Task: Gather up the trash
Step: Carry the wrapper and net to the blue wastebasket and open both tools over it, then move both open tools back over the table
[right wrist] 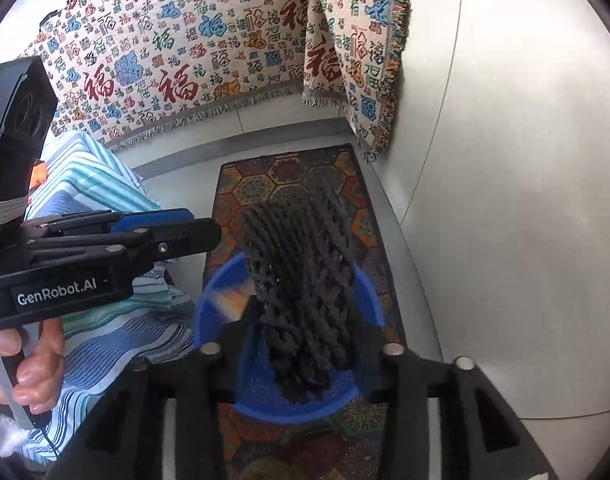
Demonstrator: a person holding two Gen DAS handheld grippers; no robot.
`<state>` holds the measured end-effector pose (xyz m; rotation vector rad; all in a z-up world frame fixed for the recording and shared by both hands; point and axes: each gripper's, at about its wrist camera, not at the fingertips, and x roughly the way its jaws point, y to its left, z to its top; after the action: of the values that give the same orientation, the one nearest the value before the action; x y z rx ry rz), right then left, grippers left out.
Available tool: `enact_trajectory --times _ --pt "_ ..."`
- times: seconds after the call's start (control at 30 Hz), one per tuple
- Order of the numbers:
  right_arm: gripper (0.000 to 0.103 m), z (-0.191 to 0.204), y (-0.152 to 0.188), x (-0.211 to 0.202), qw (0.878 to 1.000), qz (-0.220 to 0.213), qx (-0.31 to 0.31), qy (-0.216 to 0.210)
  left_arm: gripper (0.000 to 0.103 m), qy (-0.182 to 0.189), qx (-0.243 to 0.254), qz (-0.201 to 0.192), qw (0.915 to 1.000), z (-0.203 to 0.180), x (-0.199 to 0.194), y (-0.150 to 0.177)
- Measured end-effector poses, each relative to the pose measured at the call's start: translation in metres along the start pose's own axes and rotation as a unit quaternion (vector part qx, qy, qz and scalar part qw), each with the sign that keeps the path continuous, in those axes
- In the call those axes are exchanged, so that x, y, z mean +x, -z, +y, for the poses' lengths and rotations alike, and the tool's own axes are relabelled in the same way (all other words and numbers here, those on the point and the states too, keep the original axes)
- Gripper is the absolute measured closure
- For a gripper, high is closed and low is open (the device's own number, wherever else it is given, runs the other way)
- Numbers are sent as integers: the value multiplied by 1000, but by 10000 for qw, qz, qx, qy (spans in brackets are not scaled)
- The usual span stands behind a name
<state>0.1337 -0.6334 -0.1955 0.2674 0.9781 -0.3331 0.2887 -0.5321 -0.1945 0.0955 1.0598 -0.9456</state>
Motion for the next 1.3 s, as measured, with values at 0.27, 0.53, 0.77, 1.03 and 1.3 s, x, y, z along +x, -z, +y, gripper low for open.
enact_trajectory --times 0.27,0.53,0.77,1.03,1.3 --pt "46 0 -5 -8 9998 -190 6 19 49 -144 -101 -273 9995 8 -20 -3" --pt "46 17 -16 -37 9959 -874 -176 157 43 -347 -245 -794 9959 16 -84 10" --pt "46 74 -27 -79 9848 -1590 -699 74 41 -818 -382 -1270 9878 30 -179 57" --pt "40 179 -24 -113 9672 -2015 -1386 -691 36 -1779 -817 -1547 9684 85 -286 146" --pt "37 295 7 -100 9540 -1740 -1994 -1409 34 -2696 -1497 -1414 9407 180 -348 228"
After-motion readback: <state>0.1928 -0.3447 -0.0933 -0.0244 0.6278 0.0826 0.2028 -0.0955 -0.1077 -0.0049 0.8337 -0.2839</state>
